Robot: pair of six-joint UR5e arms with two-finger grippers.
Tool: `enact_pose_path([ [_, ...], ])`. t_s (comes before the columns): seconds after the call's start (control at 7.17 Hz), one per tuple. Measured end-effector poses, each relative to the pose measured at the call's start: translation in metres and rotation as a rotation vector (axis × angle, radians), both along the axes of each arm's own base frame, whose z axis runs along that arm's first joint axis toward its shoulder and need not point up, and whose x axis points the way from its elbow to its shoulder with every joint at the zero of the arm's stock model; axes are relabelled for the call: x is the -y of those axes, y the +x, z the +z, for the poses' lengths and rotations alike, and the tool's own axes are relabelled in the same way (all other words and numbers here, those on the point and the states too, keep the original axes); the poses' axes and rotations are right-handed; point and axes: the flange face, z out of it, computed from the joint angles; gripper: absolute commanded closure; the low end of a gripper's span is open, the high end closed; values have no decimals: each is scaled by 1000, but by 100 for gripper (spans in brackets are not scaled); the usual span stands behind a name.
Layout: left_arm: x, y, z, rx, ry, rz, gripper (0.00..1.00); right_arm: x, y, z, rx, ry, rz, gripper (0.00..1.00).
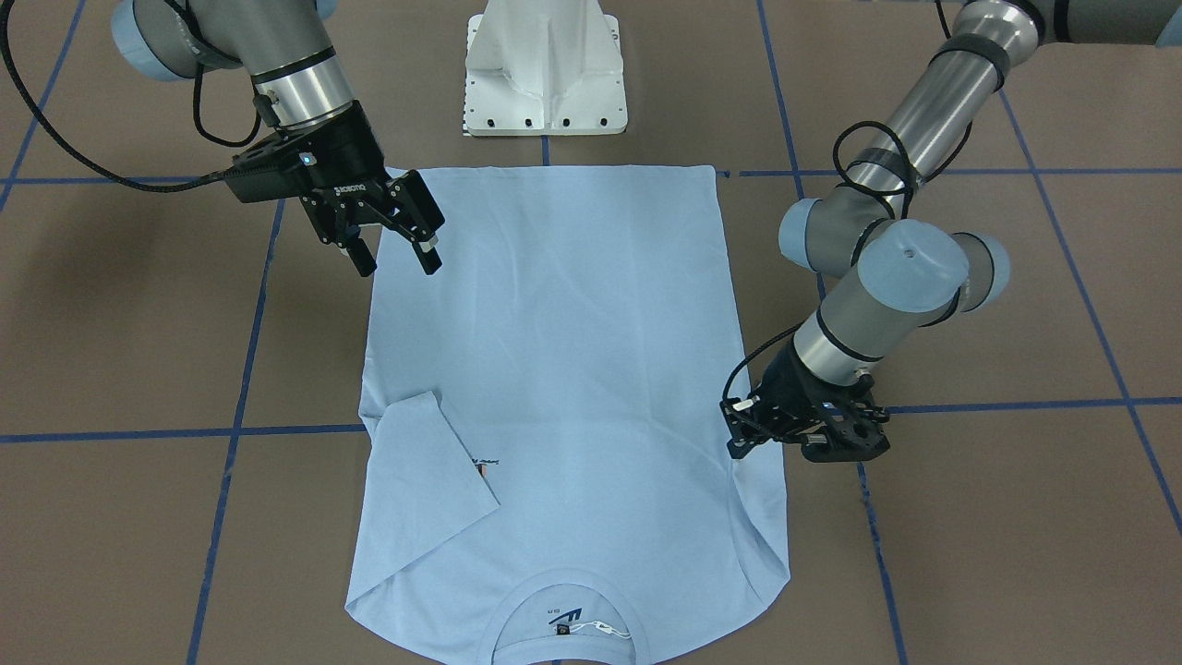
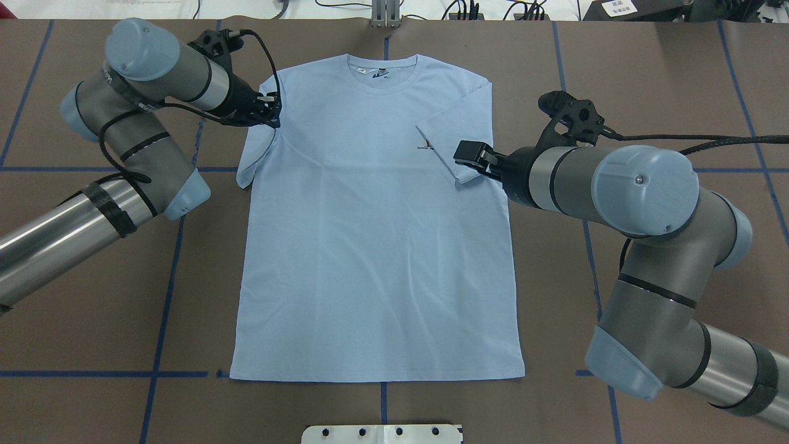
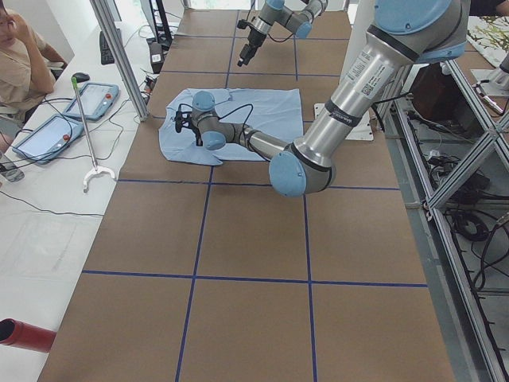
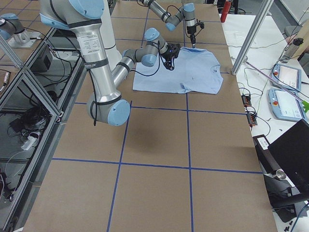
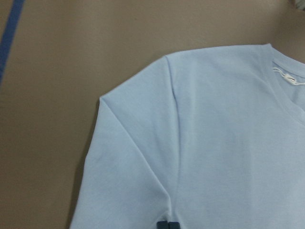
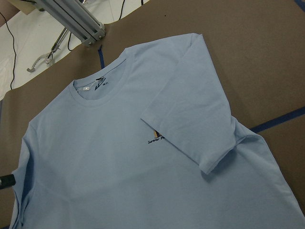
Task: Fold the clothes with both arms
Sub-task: 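Grasp the other sleeve with the left gripper and fold it onto the chest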
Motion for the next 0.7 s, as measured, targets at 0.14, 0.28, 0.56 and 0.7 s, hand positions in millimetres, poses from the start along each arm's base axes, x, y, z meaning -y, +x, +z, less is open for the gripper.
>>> enact_pose_path([
  [0.14, 8, 16, -16, -12, -20, -6, 100, -4, -4, 3, -4, -2, -5, 0],
  [0.28, 18, 31, -29, -18, -27, -16, 52, -8, -10, 3, -9, 3, -5, 0],
  [0.56, 18, 56, -57, -59, -53, -40, 20, -15, -17, 0, -10, 17, -1, 0],
  [0.7, 1, 60, -69, -95, -60, -35, 20, -16, -17, 0, -11, 20, 1, 0],
])
